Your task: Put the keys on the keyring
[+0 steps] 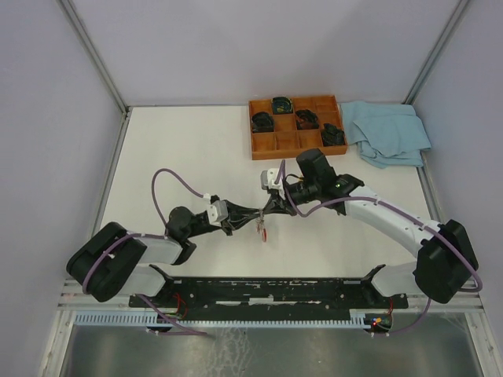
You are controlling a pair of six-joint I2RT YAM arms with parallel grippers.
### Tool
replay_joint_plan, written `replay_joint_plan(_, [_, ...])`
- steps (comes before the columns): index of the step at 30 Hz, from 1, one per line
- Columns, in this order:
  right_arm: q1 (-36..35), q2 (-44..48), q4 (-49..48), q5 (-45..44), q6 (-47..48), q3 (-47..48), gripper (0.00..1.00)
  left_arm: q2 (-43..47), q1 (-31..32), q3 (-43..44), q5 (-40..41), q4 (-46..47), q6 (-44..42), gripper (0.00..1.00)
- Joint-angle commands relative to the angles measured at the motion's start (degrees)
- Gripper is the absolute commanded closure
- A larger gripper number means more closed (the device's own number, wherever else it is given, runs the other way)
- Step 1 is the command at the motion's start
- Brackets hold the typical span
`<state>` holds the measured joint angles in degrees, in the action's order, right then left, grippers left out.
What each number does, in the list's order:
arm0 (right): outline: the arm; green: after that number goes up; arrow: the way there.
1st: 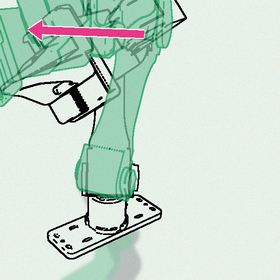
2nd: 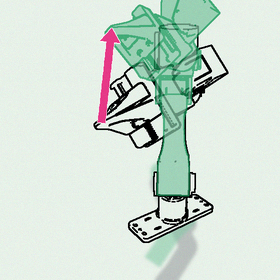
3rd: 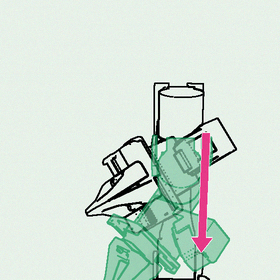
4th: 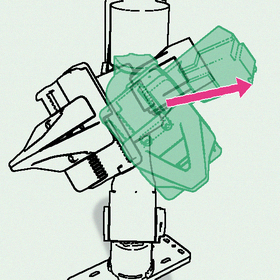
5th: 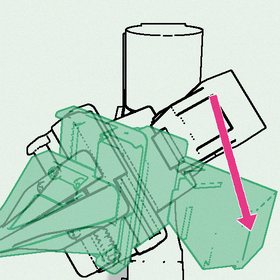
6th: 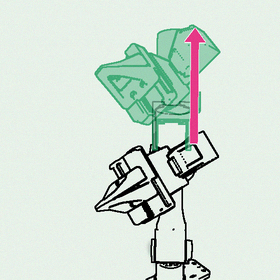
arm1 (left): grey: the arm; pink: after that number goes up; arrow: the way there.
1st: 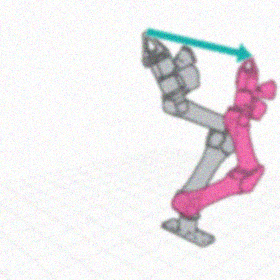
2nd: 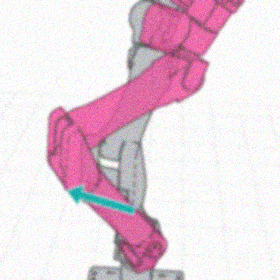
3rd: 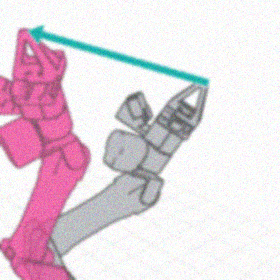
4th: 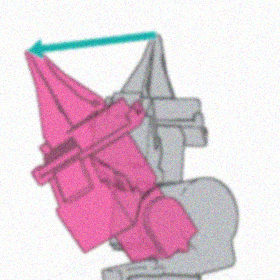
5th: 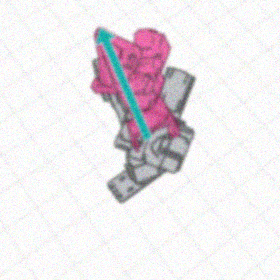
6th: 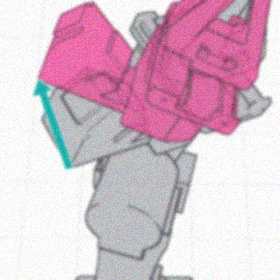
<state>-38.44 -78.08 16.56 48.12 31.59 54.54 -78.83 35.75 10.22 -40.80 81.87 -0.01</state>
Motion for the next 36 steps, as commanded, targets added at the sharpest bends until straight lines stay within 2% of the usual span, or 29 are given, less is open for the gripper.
replay_joint_plan(1, [-2.2,0.3,9.6,-5.0,3.5,7.3,0.99,3.7,0.0,2.1,-0.2,-5.3,-5.2,0.77])
replay_joint_plan(7, [-6.7,-3.0,22.2,-17.1,5.9,15.8,0.99,6.0,0.0,2.5,0.0,-9.7,-7.0,0.73])
replay_joint_plan(12, [-9.8,-6.8,31.2,-27.8,6.9,21.9,0.99,5.7,0.0,2.4,-0.2,-9.4,-6.8,0.72])
replay_joint_plan(16, [-11.4,-9.7,36.0,-33.2,7.1,26.0,0.99,4.7,0.0,2.2,-0.3,-8.2,-6.3,0.71])
replay_joint_plan(21, [-12.9,-12.1,39.4,-34.8,7.2,29.5,0.99,2.1,0.1,2.0,-0.9,-3.5,-4.1,0.71])
replay_joint_plan(36, [-14.3,-14.3,39.8,-33.8,6.9,32.1,0.99,-4.9,0.2,2.4,-1.3,6.8,-0.1,0.72])
